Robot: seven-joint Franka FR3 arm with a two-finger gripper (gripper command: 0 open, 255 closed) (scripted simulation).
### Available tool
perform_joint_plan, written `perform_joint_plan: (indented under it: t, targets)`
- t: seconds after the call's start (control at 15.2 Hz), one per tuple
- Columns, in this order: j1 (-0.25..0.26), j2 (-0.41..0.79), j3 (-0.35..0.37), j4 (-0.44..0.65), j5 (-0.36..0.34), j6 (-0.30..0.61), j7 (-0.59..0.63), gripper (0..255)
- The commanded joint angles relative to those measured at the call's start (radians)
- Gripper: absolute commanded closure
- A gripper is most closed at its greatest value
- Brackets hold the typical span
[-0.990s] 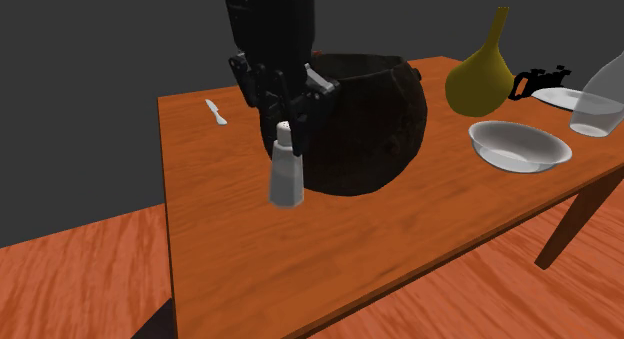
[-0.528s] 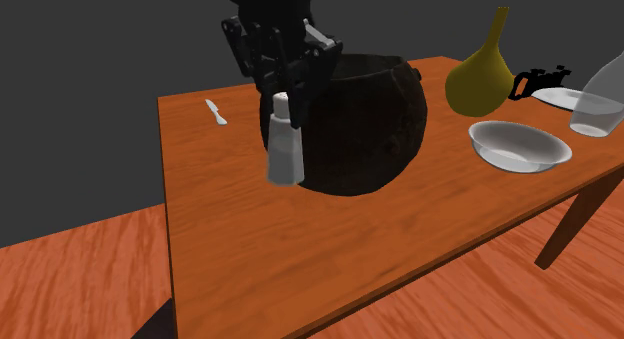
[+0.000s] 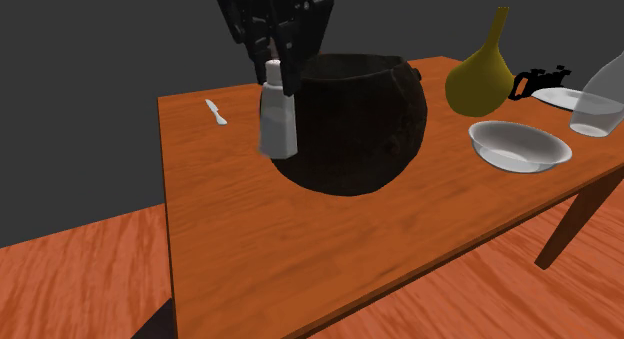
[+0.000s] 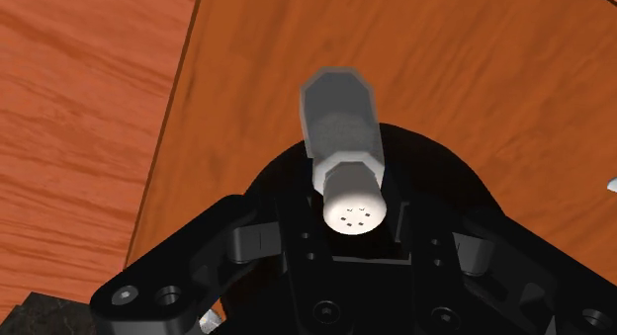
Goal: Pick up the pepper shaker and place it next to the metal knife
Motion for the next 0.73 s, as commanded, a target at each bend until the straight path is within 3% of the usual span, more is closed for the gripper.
perform_joint_plan:
  t: [0.0, 0.66]
  targets:
    - [0.008, 0.047, 0.035, 0.037, 0.010, 0.013, 0.038, 255]
    - [0.023, 0.349, 0.225, 0.297, -0.009, 0.068, 0.259, 255]
